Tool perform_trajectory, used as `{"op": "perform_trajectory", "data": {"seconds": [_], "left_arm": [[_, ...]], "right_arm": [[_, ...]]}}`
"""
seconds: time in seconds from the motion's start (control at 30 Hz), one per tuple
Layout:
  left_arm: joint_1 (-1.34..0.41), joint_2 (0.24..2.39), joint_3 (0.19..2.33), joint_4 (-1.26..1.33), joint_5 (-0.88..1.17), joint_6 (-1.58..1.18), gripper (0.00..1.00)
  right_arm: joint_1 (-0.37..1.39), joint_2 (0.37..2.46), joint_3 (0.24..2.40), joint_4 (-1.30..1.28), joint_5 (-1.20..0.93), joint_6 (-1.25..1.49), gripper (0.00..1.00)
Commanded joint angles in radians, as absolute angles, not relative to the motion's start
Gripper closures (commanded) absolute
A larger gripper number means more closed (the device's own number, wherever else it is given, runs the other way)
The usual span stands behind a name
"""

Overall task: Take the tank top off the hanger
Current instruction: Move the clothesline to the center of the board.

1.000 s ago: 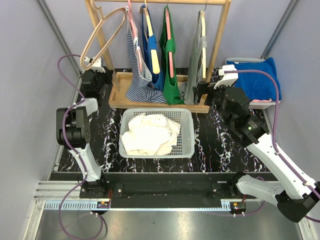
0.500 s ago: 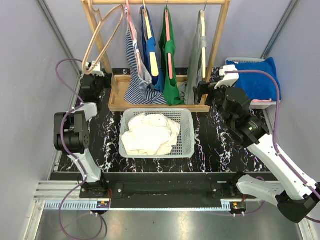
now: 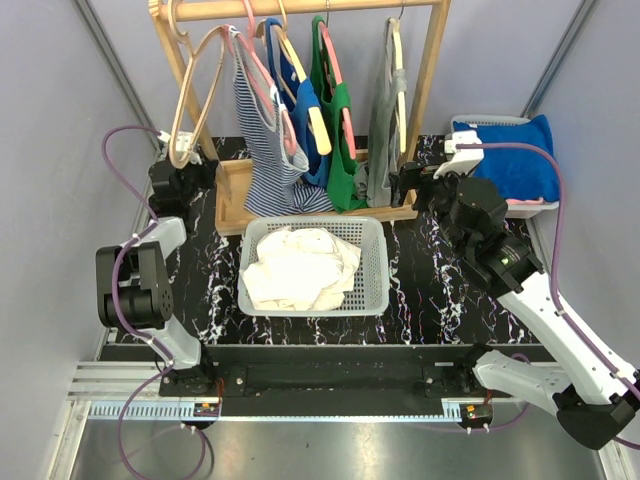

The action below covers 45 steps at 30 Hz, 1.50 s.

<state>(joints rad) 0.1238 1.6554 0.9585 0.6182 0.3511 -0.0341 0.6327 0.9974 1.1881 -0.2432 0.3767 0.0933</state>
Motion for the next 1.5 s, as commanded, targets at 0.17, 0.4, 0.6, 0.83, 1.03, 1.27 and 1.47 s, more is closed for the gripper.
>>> {"op": "perform_trajectory", "data": {"seconds": [0.17,0.4,0.6,0.83,1.03,1.27,1.47], "left_arm": [[0.152,1.601,0.945,0.558,0.512,-0.031,1.00],[0.155,1.612,0.965,0.552,0.515,-0.032,1.00],[0.156,1.634,1.000,0.545,0.526,-0.040,1.00],[0.160,1.655,1.040,0.534,0.528,-0.043,1.00],[0.161,1.661,1.046,0.537,0.529,-0.048,1.00],[0.161,1.657,1.045,0.537,0.528,-0.046,1.00],[0.161,1.651,1.046,0.532,0.528,-0.049,1.00]], "right_arm": [[0.442,1.075,1.146,-0.152,0.511,0.127,0.00],[0.146,1.271,1.124,0.046,0.246,0.301,0.00],[0.135,1.477,1.163,0.231,-0.079,0.197,0.00],[0.133,1.635,1.285,0.219,-0.087,0.100,0.00],[0.129,1.753,1.377,0.233,-0.078,0.074,0.04],[0.124,1.802,1.397,0.302,-0.113,0.061,0.39],[0.124,1.760,1.341,0.370,-0.124,0.071,0.79]]}}
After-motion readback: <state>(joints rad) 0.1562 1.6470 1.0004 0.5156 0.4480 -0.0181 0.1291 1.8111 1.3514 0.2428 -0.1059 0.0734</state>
